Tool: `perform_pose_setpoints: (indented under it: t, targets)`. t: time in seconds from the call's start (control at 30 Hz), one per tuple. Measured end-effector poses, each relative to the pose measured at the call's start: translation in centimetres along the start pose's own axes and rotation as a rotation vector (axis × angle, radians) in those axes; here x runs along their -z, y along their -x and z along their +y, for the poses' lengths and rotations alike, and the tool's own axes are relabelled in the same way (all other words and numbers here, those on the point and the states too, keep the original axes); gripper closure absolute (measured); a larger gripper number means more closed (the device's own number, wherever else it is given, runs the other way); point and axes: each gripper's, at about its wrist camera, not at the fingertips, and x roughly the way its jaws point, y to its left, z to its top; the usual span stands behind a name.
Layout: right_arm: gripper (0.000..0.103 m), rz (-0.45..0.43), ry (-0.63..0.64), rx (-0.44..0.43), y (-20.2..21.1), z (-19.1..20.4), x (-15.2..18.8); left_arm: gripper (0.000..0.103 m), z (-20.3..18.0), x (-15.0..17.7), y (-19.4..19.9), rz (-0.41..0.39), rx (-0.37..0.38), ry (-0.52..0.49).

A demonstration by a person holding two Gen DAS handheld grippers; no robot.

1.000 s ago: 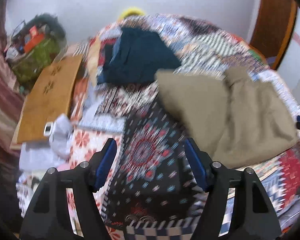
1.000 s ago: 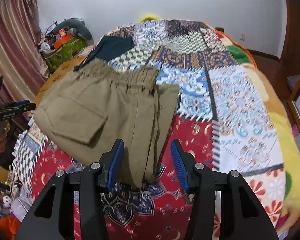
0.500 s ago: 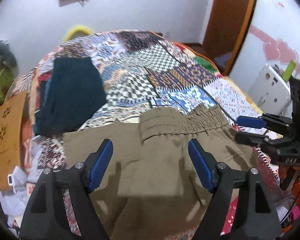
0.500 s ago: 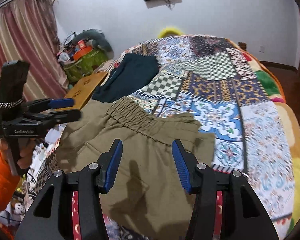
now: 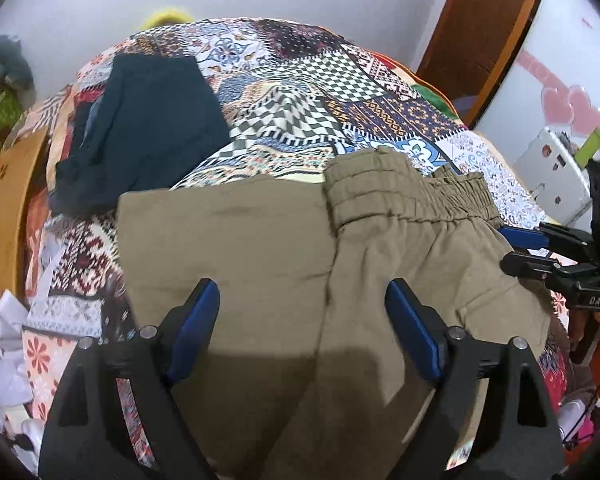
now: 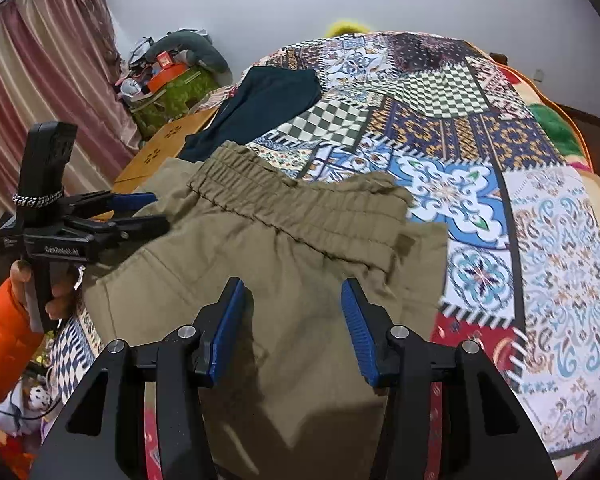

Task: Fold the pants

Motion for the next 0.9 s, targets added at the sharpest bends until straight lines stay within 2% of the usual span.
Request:
perform_pose_setpoints:
  t: [0.17, 0.27, 0.4, 0.57, 0.73, 0.9]
  targets:
    - [0.057, 0.000, -0.034, 0.052, 1.4, -1.2, 1.3, 0.016, 1.8, 1.6, 1.5, 0.003, 0.021, 0.030]
    - [0.054, 0.032, -0.073, 0.113, 1.7, -2.4, 2.3, 0.016, 2.0, 2.4, 2.2, 0.000, -0.002, 0.027]
    - [0.049, 0.030, -0.155, 0.077, 2.5, -4.1, 3.8, 0.016, 2.5, 3.2, 2.9, -0.001, -0.012, 0.043]
    - [0.048, 0.027, -0.163, 0.112, 3.3, -3.6, 3.8, 0.017, 2.9, 3.7, 4.2, -0.012, -0.035, 0.095]
    - [0.037, -0.006, -0.171, 0.127, 4.2, -3.1, 2.9, 0.017, 3.1, 2.8, 5.3, -0.058, -0.078, 0.114]
    - [0.030, -0.031, -0.201, 0.125, 3.4, -3.6, 2.1, 0.023, 6.4, 1.6, 3.4, -0.010, -0.019, 0.255]
